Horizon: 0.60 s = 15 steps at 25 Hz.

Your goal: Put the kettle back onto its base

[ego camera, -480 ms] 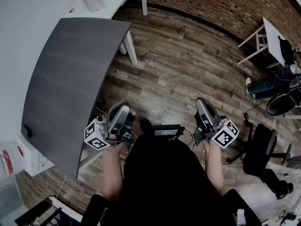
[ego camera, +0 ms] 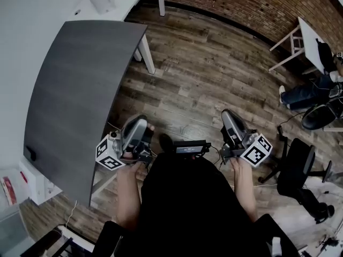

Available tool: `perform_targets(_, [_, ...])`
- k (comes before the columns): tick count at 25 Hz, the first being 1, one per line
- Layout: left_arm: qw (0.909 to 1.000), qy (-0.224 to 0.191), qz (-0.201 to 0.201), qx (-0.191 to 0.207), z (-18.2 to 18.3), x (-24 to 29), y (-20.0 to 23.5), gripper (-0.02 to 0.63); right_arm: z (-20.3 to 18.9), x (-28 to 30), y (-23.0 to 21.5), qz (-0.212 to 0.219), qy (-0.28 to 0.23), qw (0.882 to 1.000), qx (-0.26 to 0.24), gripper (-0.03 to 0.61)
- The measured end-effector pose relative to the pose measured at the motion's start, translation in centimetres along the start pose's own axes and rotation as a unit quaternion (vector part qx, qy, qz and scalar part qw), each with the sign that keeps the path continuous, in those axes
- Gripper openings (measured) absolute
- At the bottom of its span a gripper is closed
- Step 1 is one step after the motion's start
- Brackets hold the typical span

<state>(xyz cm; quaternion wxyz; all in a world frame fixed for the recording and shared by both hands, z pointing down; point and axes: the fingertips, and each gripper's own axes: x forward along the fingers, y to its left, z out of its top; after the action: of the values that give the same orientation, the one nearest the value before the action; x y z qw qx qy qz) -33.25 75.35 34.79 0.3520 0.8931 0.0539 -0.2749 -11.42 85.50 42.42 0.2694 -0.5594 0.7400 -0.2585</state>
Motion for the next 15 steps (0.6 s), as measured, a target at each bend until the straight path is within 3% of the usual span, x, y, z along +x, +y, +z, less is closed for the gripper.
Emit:
perform_targets(4, [0.9999,-0.002,-0.008,-0.008,0.2,-1.0,0.5,0.023,-0.7,-0.3,-0.6,0.000,-0.015,1.000,-0.002,0.020])
perform_targets(7, [0.9994,-0.014,0.020,0.026,2.6,-4.8,0.0,0.023,-3.3,2.1,0.2,0.019,0.003,1.000,0.013,0.021])
perform_targets(10, [0.9999,-0.008,-0.011,-0.003,-0.3,-0.9,0.9,0.023,0.7,-1.2,0.4,-0.019,-0.023,0.999,-0.013,0.021])
perform_targets(12, [0.9999,-0.007,-0.013,0.000,0.6,0.0,1.3,0.023,1.0,0.0,0.0,-0.022,-0.030,0.999,-0.020,0.021])
perform_targets(15, [0.9998,-0.019,-0.007,-0.008,3.5,0.1,5.5,0.024,0.5,4.4,-1.6,-0.034,-0.016,0.999,-0.018,0.023])
